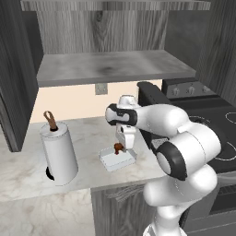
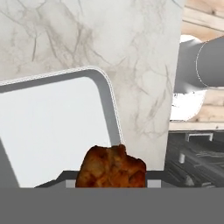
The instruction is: Retrieve the tupperware from the cabinet, then place the raw meat into the tupperware to avoid contamination.
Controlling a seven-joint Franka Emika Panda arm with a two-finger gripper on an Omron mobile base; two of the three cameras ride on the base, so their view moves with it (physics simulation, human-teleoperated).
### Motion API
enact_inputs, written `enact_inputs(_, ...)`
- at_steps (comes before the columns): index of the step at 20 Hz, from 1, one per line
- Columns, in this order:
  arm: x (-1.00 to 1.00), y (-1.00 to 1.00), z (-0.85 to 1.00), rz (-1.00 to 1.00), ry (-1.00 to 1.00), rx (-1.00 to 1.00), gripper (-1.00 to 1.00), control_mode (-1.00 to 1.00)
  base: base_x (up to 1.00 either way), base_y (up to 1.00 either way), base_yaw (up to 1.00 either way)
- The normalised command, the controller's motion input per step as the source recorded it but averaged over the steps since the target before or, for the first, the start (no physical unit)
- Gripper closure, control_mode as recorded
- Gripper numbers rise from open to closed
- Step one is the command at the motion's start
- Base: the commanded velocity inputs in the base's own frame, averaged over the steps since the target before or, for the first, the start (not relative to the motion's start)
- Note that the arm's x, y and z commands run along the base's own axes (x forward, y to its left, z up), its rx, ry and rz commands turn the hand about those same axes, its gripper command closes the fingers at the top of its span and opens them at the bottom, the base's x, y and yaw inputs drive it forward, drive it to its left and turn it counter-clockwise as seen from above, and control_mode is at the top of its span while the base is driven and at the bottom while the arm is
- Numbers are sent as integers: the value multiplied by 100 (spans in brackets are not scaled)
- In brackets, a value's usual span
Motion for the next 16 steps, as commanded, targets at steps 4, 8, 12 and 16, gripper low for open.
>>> enact_inputs(4, 12, 0, -15, -4, 0, 0, 100, -100, 0, 0, 0)
enact_inputs(8, 14, 0, -16, -4, 0, 0, 100, -100, 0, 0, 0)
enact_inputs(12, 10, 0, -18, -3, 0, 0, 100, -100, 0, 0, 0)
enact_inputs(16, 11, 3, -20, -4, 0, 0, 100, -100, 0, 0, 0)
